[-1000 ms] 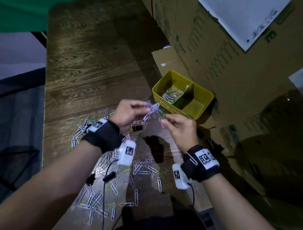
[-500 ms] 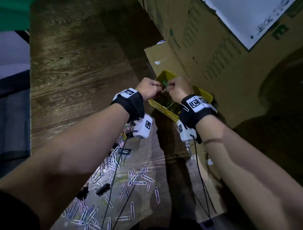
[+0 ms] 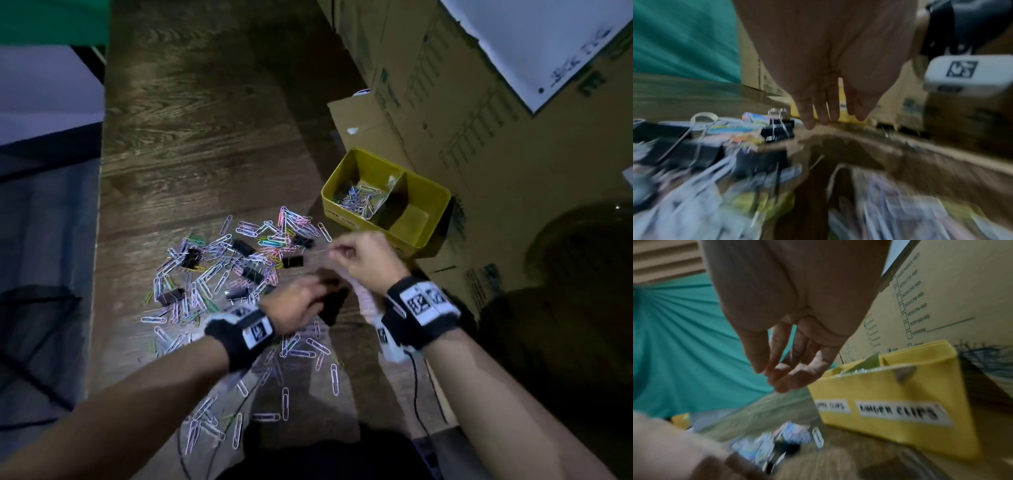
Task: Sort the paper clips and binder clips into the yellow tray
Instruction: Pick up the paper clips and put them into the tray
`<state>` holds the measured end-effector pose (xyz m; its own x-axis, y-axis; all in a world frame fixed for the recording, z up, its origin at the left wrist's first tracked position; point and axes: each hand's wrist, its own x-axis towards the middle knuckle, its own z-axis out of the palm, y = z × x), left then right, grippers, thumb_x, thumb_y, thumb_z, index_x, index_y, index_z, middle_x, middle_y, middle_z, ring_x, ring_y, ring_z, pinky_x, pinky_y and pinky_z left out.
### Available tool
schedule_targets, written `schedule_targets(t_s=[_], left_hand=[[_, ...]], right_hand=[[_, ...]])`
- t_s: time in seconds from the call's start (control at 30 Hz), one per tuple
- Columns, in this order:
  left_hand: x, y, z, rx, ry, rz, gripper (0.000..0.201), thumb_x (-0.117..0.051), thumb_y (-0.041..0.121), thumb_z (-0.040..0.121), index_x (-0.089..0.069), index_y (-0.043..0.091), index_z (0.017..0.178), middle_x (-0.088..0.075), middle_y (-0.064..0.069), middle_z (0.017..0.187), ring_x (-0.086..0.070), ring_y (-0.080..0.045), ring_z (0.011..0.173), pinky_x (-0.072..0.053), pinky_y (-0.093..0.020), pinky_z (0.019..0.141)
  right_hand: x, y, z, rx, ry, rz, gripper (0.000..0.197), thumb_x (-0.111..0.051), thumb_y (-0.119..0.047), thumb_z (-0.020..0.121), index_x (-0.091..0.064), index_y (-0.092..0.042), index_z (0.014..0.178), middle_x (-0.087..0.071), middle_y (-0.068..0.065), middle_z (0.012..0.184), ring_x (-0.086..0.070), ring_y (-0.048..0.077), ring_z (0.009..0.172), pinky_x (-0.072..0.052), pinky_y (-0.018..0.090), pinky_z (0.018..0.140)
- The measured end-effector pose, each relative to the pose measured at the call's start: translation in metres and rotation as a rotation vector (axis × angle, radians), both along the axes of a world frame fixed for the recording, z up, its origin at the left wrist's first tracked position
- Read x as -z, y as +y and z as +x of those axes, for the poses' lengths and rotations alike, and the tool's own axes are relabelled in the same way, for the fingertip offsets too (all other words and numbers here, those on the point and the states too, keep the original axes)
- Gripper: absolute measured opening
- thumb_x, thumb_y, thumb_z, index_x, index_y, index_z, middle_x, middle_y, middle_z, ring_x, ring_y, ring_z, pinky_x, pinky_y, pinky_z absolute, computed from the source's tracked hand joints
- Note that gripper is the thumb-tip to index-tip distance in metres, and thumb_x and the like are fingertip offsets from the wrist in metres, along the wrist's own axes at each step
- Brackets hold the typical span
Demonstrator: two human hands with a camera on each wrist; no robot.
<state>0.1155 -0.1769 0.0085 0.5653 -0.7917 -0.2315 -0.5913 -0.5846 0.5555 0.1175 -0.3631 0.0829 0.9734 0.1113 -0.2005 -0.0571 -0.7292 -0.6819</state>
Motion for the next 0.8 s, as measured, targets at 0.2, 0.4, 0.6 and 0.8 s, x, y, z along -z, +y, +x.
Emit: schedule_targets(t_s=[0.2, 0.4, 0.6, 0.8], left_hand=[[0.036, 0.049, -0.084, 0.243, -0.071, 0.410, 0.058, -0.028, 0.039, 0.099, -0.001, 0.022, 0.148, 0.007, -0.004, 0.157, 0.012, -0.023, 0.143, 0.005, -0.048, 0.116], [0.011, 0.094, -0.121, 0.114, -0.177, 0.184, 0.042, -0.041, 0.034, 0.091, -0.042, 0.023, 0.132, -0.041, -0.006, 0.143, -0.039, -0.025, 0.132, -0.034, -0.045, 0.108], [-0.004, 0.121, -0.163, 0.211, 0.010, 0.193, 0.015, -0.045, 0.027, 0.072, -0.045, 0.029, 0.087, -0.060, 0.006, 0.086, -0.059, -0.015, 0.077, -0.052, -0.026, 0.063], [0.025, 0.092, -0.153, 0.072, 0.043, 0.140, 0.018, -0.044, 0.020, 0.079, -0.054, 0.016, 0.093, -0.050, -0.004, 0.101, -0.052, -0.022, 0.092, -0.049, -0.037, 0.077]], right_hand=[[0.048, 0.028, -0.089, -0.309, 0.441, -0.142, 0.018, -0.069, -0.034, 0.079, -0.074, -0.017, 0.084, -0.074, 0.002, 0.082, -0.065, 0.012, 0.072, -0.052, 0.024, 0.076], [0.068, 0.055, -0.134, -0.425, 0.517, -0.201, 0.016, -0.071, -0.029, 0.080, -0.071, -0.020, 0.094, -0.072, -0.001, 0.095, -0.065, 0.013, 0.087, -0.050, 0.024, 0.083], [0.073, 0.060, -0.141, -0.405, 0.500, -0.187, 0.019, -0.075, -0.034, 0.077, -0.071, -0.017, 0.086, -0.073, 0.000, 0.086, -0.067, 0.014, 0.079, -0.054, 0.029, 0.079], [0.078, 0.079, -0.156, -0.499, 0.538, -0.121, 0.025, -0.075, -0.037, 0.075, -0.070, -0.021, 0.093, -0.073, -0.001, 0.093, -0.066, 0.015, 0.089, -0.052, 0.028, 0.083]])
